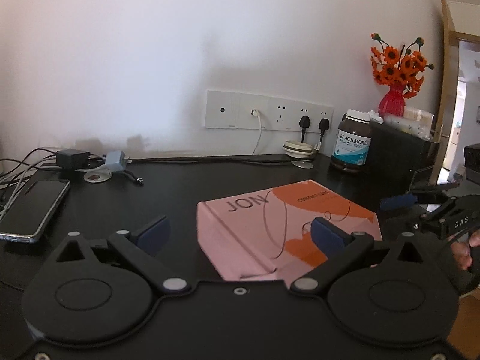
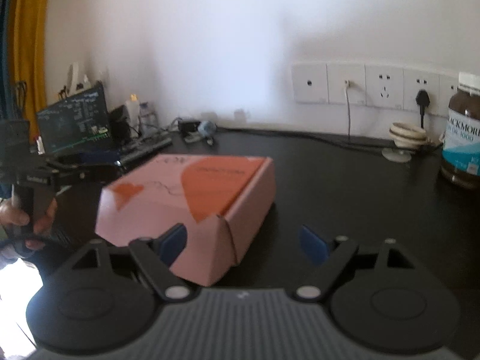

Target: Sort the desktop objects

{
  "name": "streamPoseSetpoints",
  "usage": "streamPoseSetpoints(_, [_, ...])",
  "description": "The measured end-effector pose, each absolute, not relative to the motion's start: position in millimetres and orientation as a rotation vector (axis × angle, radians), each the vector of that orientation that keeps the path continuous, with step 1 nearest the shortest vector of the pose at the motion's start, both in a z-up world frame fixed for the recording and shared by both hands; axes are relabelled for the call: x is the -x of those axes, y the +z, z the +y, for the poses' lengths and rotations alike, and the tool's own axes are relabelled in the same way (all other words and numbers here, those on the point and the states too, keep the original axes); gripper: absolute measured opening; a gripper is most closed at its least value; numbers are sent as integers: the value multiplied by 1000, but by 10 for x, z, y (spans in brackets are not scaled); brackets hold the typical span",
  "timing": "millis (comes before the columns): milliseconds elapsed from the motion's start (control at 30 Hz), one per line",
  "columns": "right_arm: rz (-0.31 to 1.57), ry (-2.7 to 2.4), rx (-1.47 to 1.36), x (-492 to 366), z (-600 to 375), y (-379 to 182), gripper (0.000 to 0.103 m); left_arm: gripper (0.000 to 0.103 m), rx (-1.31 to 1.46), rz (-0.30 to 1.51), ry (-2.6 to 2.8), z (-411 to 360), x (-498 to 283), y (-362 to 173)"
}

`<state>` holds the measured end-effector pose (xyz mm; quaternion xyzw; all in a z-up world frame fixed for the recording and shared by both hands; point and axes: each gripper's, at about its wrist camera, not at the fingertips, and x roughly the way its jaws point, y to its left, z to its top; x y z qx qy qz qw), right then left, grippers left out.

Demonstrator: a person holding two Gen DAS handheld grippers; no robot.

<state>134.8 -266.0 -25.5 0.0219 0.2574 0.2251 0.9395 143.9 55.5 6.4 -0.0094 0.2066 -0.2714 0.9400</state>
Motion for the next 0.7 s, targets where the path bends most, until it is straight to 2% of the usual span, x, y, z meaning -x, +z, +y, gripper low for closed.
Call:
streamPoseSetpoints(100, [501,467,66,-1258,-2546,-186,84,102,15,484,-693,630,-1392,57])
streamPoseSetpoints(267, [525,502,208,-1176,-2440,-219,84,102,-229,489,-745,392,-1088,-73])
streamPoseSetpoints(467, [555,492,413,-1088,-2289,-330,84,102,-398,508,-798,87,-992,-213])
streamPoseSetpoints(633, [549,472,507,-1188,-2134,-443,85,102,-420,499,-769,28,-1041,-225])
streamPoseSetpoints(700, [536,462,519,-1244,-2095,-463,89,102,-417,488,-760,68,-1055,-211])
